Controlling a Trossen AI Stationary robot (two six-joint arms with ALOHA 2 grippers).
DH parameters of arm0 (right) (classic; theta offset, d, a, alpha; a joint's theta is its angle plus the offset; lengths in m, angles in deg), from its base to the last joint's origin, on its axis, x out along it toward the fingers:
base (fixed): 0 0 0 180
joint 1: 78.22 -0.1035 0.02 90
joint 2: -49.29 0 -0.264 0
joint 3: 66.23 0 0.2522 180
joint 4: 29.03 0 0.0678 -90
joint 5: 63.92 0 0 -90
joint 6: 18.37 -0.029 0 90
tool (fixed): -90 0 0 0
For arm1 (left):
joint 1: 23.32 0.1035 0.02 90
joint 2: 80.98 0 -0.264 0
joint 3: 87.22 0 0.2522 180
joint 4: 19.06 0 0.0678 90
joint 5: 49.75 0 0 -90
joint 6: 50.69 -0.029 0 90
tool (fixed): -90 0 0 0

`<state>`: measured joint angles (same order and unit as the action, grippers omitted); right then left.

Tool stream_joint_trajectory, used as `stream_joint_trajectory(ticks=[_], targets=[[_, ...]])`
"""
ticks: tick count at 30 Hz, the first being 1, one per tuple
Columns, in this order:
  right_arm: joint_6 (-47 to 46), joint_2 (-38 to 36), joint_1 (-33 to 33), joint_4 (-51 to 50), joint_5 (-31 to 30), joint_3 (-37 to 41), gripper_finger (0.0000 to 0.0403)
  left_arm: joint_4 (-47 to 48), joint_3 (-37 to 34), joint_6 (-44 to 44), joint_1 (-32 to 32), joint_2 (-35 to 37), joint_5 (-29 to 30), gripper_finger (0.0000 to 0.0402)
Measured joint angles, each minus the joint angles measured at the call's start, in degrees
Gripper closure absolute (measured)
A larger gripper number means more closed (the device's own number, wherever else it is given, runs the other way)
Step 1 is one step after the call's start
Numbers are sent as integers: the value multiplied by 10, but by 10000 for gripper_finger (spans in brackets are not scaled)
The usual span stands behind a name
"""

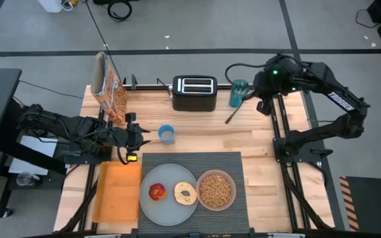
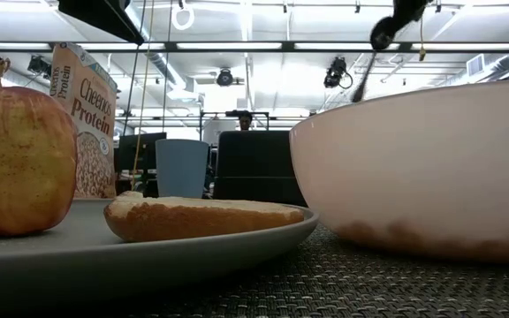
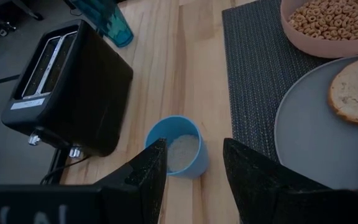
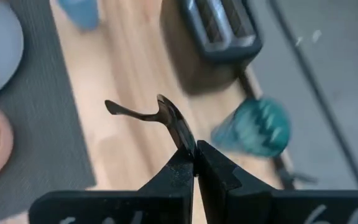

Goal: Arrange a breakfast setting
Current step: Put the black spoon on the right of the gray table mat

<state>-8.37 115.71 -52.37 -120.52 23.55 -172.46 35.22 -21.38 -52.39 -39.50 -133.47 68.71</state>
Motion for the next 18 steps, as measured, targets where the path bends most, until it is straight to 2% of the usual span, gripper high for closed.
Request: stream_joint_trajectory(ticks=[6,10,15,18], targets=[[-24,33,0,-44,57,42,383,0,0,0,0,0,0,235],[-21,56,-7,-45,141,110,383,0,0,0,0,0,0,235],[-20,80,-29,-41,172,202,383,0,0,0,0,0,0,235],[-23,89,-38,-17,218,249,383,0,0,-1,0,0,0,235]])
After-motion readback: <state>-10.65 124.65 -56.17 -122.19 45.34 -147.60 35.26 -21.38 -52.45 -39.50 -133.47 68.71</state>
